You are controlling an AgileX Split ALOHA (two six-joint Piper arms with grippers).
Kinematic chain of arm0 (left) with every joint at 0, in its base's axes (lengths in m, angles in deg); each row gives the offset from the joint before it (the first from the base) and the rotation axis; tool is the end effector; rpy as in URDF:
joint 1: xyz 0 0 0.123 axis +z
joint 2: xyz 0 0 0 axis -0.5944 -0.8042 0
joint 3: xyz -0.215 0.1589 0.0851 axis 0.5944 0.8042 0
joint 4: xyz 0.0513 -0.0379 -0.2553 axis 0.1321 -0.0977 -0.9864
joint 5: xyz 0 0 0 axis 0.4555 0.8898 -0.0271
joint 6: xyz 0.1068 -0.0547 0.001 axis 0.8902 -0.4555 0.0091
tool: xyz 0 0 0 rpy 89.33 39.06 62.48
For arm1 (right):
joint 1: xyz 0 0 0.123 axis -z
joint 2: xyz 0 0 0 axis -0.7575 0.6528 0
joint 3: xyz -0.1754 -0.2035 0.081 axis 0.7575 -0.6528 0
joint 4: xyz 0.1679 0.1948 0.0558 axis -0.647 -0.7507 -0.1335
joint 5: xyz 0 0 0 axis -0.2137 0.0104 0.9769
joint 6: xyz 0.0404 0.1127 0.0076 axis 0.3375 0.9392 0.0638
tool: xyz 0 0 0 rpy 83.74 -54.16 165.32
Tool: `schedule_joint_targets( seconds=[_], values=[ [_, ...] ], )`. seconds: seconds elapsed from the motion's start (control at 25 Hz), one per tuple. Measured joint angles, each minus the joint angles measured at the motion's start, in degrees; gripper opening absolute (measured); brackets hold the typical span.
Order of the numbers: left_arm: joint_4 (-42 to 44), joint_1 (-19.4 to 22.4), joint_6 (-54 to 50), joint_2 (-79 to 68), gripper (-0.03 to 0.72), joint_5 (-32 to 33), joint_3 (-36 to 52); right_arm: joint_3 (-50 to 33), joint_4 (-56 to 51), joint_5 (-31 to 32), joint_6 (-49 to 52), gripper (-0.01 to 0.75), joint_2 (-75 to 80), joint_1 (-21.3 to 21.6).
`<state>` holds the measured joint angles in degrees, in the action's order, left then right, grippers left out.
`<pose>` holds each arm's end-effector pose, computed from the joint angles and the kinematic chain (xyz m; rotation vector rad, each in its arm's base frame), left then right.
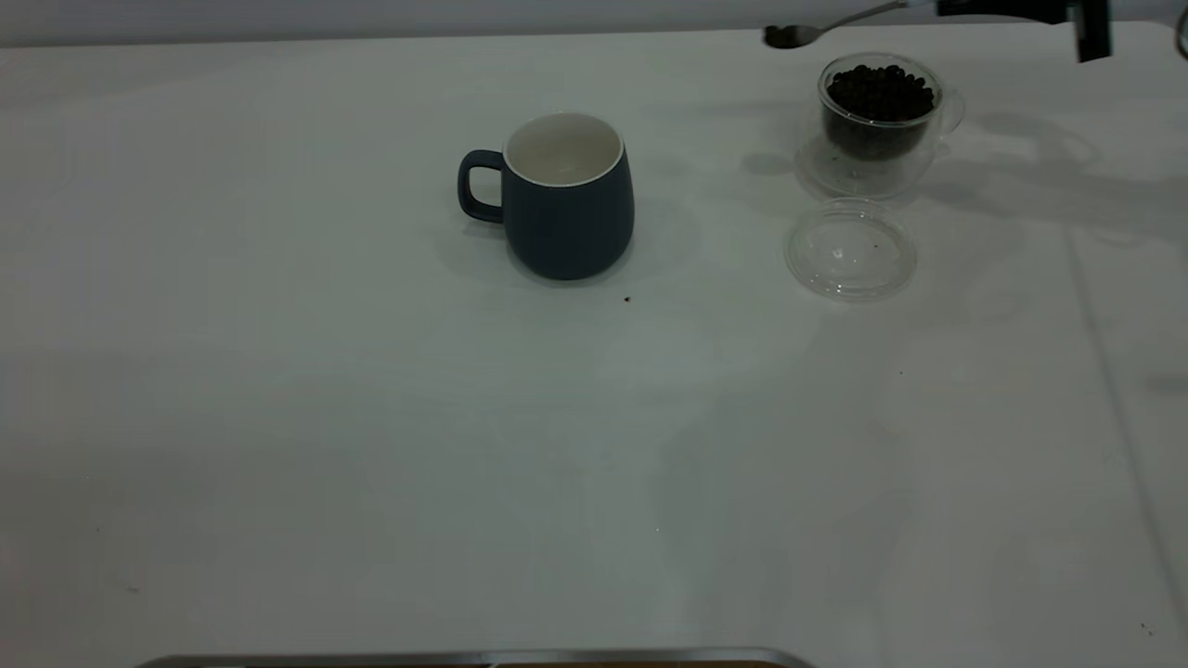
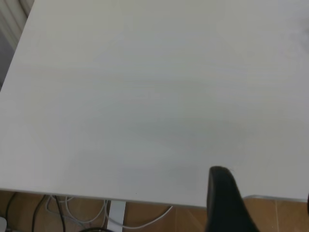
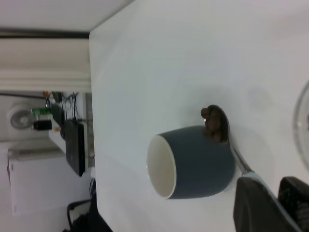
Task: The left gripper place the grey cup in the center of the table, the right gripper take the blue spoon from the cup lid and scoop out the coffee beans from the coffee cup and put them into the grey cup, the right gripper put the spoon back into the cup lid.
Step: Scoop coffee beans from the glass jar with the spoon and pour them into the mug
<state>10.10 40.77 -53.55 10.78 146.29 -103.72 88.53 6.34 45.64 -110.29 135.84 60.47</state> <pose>0.0298 0.0034 0.2584 -0.0998 2.1123 0.0466 0.4927 0.0104 0.0474 0.2202 2.4512 1.4706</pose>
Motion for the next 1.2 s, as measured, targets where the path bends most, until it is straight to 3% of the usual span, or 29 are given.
schedule_joint_targets(
  seconds=[0.84,1.2],
  values=[
    [0.00,0.00,0.00,0.00,0.474,0.00,0.00,0.00,-1.93,-0.05,-1.18,0.100,-0.05,-11.84],
    [0.00,0.00,-0.15,0.00,0.474,0.00,0.00,0.00,-2.21,-1.07,-7.16,0.100,-0.05,-15.86]
  ],
)
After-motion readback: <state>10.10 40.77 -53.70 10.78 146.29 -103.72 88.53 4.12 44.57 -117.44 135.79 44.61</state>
